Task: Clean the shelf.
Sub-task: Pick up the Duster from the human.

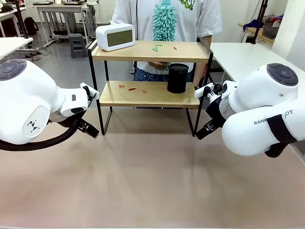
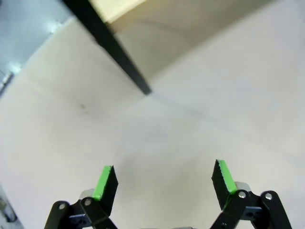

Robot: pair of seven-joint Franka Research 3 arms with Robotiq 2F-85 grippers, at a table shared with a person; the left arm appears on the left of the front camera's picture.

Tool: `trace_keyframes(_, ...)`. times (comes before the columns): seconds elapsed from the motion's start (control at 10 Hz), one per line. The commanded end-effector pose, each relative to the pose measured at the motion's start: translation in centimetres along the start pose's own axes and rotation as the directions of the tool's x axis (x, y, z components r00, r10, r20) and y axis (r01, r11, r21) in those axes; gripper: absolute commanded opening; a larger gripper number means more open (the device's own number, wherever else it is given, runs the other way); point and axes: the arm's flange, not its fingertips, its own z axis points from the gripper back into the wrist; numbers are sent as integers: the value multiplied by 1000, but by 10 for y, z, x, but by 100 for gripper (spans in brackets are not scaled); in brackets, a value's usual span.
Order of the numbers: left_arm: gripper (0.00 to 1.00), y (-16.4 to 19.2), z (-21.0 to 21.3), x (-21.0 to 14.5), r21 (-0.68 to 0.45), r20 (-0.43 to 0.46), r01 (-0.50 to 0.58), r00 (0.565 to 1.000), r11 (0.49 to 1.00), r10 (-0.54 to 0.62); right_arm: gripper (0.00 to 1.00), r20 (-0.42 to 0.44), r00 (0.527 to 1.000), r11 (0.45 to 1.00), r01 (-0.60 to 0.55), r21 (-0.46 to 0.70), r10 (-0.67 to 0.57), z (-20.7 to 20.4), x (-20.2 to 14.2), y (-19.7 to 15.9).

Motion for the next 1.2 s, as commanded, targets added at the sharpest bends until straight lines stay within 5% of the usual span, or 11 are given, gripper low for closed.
trace_keyframes(0.0,100,3,59,11,-239,-39,33,998,970,-43,100,20,999,967,31,252,-38,60,9,-11)
trace_keyframes(0.1,100,4,107,16,-294,-41,-44,999,955,34,100,-16,981,941,188,283,-192,104,11,-29)
trace_keyframes(0.2,100,15,155,11,-351,63,-52,995,935,79,100,-15,937,882,333,333,-348,152,3,-59)
trace_keyframes(0.4,100,59,211,-21,-498,217,-135,937,857,274,100,2,823,641,440,629,-567,215,-47,-131)
trace_keyframes(0.5,100,95,224,-49,-572,257,-228,863,788,436,100,-31,692,462,514,723,-721,225,-90,-173)
trace_keyframes(0.6,100,136,215,-91,-642,275,-348,727,683,629,100,-42,466,253,550,796,-884,215,-147,-215)
trace_keyframes(0.8,100,186,178,-161,-740,257,-457,486,494,835,100,45,233,169,550,818,-972,182,-231,-228)
trace_keyframes(0.9,100,195,163,-190,-689,270,-543,423,480,865,100,73,107,126,673,729,-992,168,-257,-226)
trace_keyframes(1.0,100,196,225,-140,-677,222,-447,633,585,741,100,-24,499,308,572,760,-867,221,-228,-232)
trace_keyframes(1.1,100,196,225,-140,-677,222,-447,633,585,741,100,-24,499,308,572,760,-867,221,-228,-232)
